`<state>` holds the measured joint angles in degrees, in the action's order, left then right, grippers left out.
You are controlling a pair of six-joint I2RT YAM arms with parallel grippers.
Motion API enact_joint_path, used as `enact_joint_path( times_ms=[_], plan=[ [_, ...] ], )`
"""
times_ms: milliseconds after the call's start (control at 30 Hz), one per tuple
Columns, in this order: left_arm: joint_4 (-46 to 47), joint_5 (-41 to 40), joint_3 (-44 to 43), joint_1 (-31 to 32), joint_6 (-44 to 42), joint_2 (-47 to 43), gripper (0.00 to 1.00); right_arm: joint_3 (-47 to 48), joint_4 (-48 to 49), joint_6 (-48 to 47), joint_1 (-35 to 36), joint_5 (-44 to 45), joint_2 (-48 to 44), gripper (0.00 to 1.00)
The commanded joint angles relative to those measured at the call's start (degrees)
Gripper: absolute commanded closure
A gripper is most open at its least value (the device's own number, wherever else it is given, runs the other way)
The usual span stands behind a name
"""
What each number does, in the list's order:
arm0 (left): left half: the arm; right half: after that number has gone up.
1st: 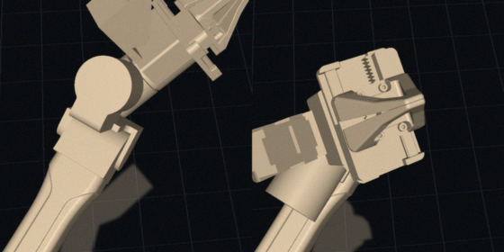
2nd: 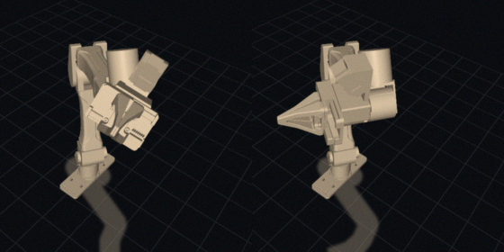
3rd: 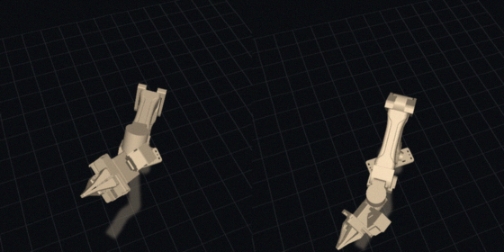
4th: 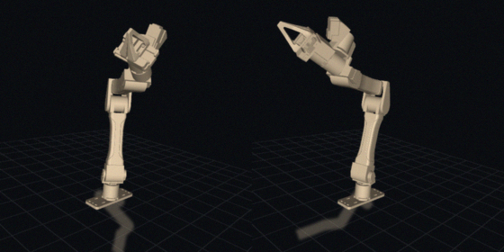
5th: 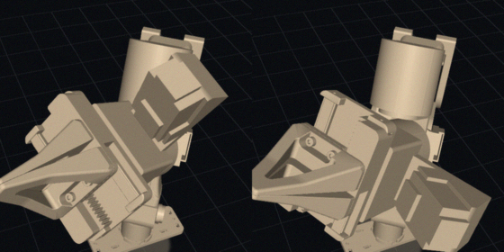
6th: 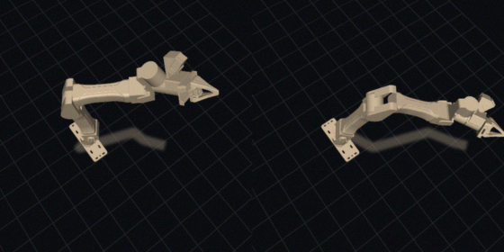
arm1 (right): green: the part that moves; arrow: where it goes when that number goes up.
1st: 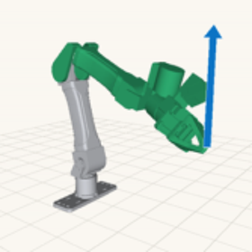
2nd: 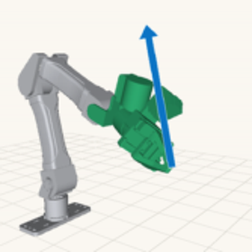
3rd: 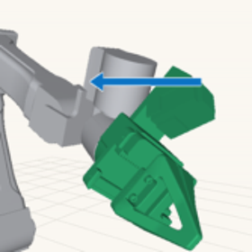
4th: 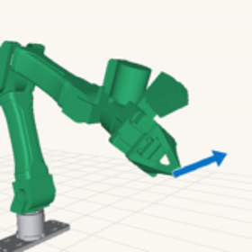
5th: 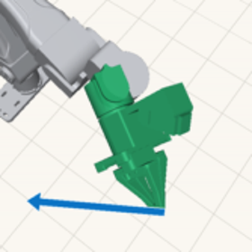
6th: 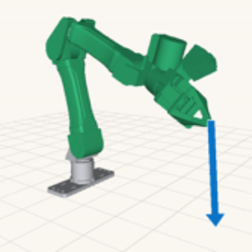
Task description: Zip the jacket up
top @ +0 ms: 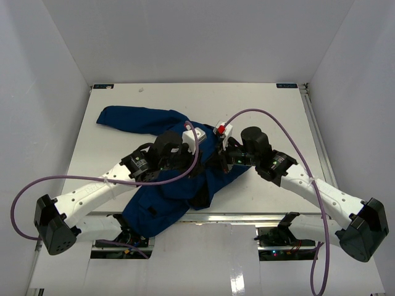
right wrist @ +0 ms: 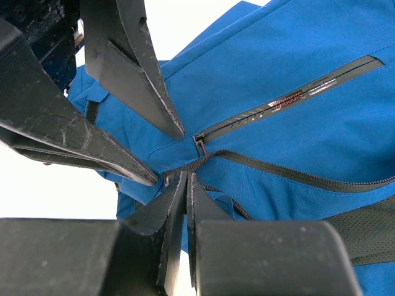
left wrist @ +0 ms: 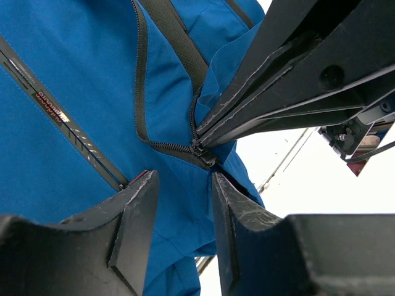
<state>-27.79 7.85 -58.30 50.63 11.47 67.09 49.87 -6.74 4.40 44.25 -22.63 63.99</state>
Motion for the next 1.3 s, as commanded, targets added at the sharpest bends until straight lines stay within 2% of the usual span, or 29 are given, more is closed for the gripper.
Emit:
enact_joint_path(
  times_ms=[0, 100, 133, 300, 333, 733, 1033, 1267],
  plan=[
    [0.99, -1.17, -1.46, 0.70, -0.92, 0.32, 0.51, 2.69, 1.11, 0.78, -0.39, 0.31, -0.70, 0.92],
    [1.13, -2.50, -1.64, 1.36, -0.69, 1.36, 0.55, 2.87, 1.03, 1.07, -0.39, -0.12, -0.62, 0.92],
    [1.22, -2.74, -1.62, 1.55, -0.60, 1.65, 0.60, 2.87, 1.06, 1.18, -0.39, -0.32, -0.65, 0.92],
    [1.66, -4.57, -1.77, 1.84, 1.00, 2.02, 0.96, 2.50, 1.64, 1.62, -0.39, -1.20, -1.01, 0.92],
    [1.96, -5.26, -1.66, 1.87, 1.39, 1.66, 1.00, 2.25, 1.82, 1.63, -0.39, -1.24, -1.08, 0.92],
    [6.99, -1.46, 3.49, 1.93, 2.30, -9.55, 1.00, 0.11, 3.35, 1.08, -1.04, -0.27, -0.44, 0.92],
    [8.37, 3.06, 4.84, 1.93, 2.36, -11.99, 1.00, -0.52, 5.39, 0.34, -3.42, 1.37, 1.59, 0.92],
    [8.46, 2.99, 5.48, 1.99, 2.68, -14.54, 1.00, 2.08, 4.90, -0.64, -6.84, 0.99, 4.45, 0.92]
  ],
)
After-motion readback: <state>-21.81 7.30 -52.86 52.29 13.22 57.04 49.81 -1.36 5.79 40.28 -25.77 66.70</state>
